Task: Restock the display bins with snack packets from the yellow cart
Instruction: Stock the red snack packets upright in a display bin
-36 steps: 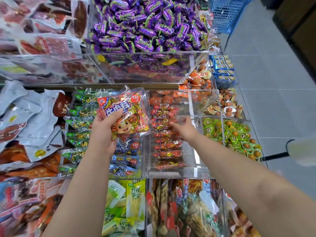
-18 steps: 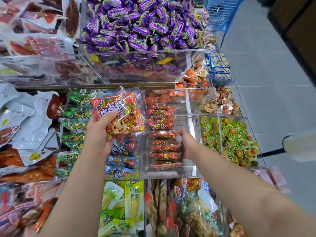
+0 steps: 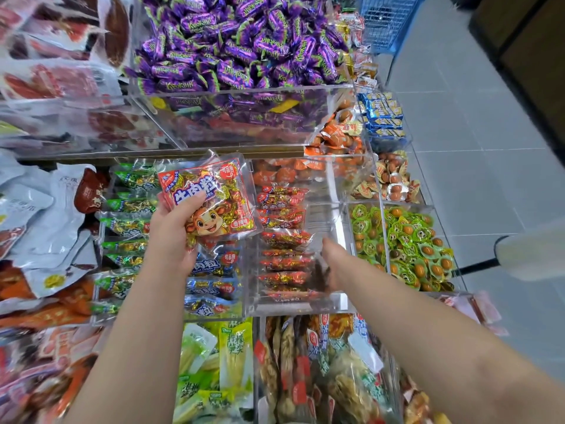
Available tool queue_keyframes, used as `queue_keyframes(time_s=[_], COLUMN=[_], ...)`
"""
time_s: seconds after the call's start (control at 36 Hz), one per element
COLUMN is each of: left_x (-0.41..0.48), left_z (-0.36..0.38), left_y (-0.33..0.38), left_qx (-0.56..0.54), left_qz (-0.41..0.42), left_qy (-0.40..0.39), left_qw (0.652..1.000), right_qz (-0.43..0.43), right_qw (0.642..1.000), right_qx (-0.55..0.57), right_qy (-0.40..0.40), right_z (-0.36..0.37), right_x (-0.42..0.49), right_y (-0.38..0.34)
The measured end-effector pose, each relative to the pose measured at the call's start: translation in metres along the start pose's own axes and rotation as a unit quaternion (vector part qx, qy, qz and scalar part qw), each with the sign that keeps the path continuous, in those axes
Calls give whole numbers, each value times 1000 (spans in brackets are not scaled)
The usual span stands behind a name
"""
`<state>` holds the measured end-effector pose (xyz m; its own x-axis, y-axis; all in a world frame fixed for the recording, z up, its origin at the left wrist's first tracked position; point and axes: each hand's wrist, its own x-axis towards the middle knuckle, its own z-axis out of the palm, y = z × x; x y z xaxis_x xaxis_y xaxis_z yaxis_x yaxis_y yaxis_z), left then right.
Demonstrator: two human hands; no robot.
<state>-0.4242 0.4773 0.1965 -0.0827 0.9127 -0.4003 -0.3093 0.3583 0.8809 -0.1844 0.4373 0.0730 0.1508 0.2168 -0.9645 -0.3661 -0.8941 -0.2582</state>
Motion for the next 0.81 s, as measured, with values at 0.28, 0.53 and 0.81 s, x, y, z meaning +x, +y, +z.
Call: queue_keyframes(time_s=[0.28,0.53,0.81], left_x=[2,0,-7], left_z=[2,4,9], left_y=[-6,-4,-1], left_qx=[-10,-5,-5], left_qz=[-5,-8,-20], left_qy=[6,0,-9], left_qw=[1000,1000,1000], right_qz=[-2,25,-31], right_qw=[970,996,980], right_qx=[58,36,12], right_qy=[-235,-81,-196], right_z=[22,-12,12], right_x=[-13,1,-24], right_y=[8,-5,-8])
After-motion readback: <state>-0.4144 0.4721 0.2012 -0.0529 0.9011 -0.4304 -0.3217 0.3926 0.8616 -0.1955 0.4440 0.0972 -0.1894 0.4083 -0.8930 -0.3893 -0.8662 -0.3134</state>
